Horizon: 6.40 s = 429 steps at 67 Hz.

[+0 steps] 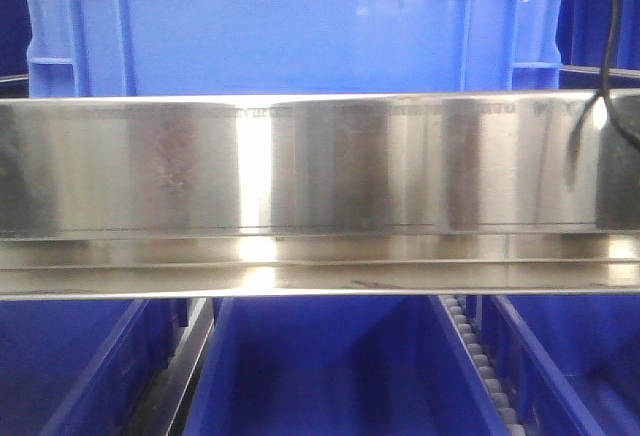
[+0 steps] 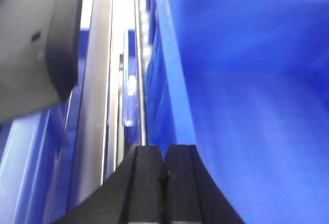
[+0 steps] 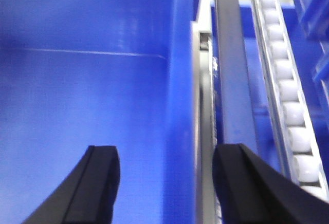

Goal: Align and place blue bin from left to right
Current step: 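Position left and right grippers open over opposite bin side walls, then lower both grippers onto the bin walls and close on the rims, then lift the blue bin off the rack with both grippers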

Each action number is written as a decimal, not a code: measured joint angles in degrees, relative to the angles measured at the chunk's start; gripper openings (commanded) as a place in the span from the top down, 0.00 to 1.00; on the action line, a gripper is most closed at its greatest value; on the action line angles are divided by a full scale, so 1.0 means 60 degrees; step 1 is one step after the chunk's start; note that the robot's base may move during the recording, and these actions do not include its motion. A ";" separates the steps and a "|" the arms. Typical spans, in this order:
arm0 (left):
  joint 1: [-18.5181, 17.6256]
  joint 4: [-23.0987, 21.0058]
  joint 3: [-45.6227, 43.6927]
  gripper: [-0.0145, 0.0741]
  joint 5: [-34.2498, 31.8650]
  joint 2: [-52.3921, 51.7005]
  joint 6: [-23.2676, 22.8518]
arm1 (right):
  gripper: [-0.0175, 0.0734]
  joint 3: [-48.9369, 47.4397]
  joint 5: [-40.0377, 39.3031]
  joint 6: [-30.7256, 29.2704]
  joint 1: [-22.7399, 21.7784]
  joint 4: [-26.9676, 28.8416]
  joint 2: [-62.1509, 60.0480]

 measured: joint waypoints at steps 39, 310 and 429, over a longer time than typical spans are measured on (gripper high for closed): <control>0.0000 0.0000 0.0000 0.96 0.0078 0.0000 0.0000 | 0.48 0.0000 0.0431 0.0090 0.0000 -0.0053 0.0388; -0.1120 0.2188 -0.0197 0.53 -0.0307 0.1657 -0.1533 | 0.89 -0.0052 0.0489 0.0146 0.0000 0.0007 0.0388; -0.1142 0.2137 -0.0202 0.96 0.0707 0.0689 -0.1732 | 0.89 -0.0218 0.0888 0.0937 0.0631 -0.0293 -0.0221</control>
